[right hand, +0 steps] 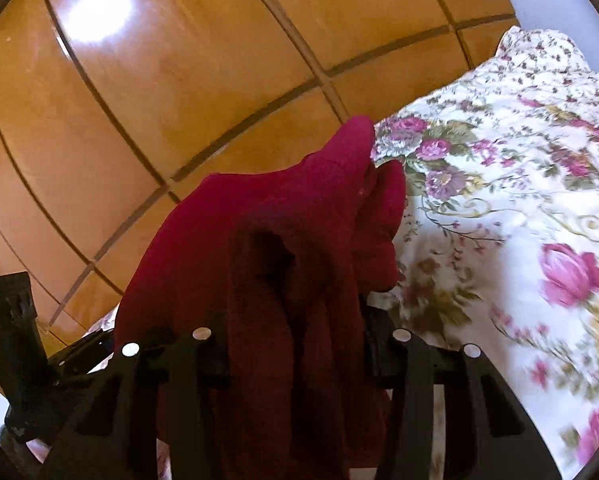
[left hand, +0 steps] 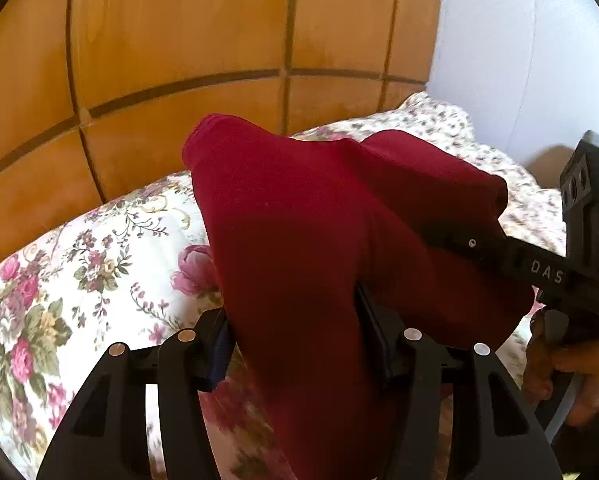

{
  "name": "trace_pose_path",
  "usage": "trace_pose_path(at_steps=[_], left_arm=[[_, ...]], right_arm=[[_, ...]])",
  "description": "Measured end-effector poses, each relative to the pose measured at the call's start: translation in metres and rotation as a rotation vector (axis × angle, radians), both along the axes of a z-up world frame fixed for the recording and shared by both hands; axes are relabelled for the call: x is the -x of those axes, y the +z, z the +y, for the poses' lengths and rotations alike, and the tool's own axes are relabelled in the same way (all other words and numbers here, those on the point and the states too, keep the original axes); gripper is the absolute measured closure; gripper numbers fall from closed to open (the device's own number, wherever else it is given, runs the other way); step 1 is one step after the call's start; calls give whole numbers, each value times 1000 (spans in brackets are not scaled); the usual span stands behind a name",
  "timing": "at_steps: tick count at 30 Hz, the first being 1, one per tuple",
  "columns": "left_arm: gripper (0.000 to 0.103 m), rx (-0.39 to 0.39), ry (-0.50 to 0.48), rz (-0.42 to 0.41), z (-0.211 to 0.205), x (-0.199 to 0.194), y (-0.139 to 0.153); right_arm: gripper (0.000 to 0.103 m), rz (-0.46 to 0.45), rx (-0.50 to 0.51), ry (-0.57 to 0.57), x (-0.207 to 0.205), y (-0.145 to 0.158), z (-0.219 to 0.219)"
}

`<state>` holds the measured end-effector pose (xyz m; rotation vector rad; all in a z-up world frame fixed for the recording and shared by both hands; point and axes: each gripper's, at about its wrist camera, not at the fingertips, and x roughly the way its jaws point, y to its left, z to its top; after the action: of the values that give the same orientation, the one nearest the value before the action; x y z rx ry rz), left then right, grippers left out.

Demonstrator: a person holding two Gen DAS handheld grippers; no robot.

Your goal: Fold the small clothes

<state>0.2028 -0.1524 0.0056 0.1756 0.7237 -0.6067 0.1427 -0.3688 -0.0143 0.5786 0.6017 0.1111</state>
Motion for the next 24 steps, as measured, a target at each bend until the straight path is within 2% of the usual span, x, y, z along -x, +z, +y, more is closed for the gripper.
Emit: trace_pose_path(at_steps=[2,4,5,6,9,12,16,18,19,21,24], left_arm=[[44,-20,19,21,-1,-14,-15],[33,-22,51,48,3,-26,-35],[20,-31,75,28,5,-26,-43],[13,-32,91,7,7,-24,-47],[13,14,110,27,15,-22,-53],[12,42,147,42,23,-15,-49],[10,24,214,-33,31,13,-35],[9,12,252,-37,37,18,-36],[9,13,267,-19,40,17,-38],[7,9,292,25,42,14,-45],[7,-2,296,19,41,21,-40]], right_arm=[[58,37,4,-12,-15,-14,0],[50,84,17,-35,-24,-31,-2],[47,93,16,-39,-26,-40,-3],[45,90,-6,-42,-25,-47,-6],[41,87,-19,-41,-26,-50,-10],[30,89,18,-70,-18,-44,-9],[20,26,97,-81,19,-21,1],[19,24,136,-96,35,-16,3],[20,55,180,-124,41,-16,2],[16,177,296,-198,40,-27,-2],[15,207,231,-199,42,-38,-10]])
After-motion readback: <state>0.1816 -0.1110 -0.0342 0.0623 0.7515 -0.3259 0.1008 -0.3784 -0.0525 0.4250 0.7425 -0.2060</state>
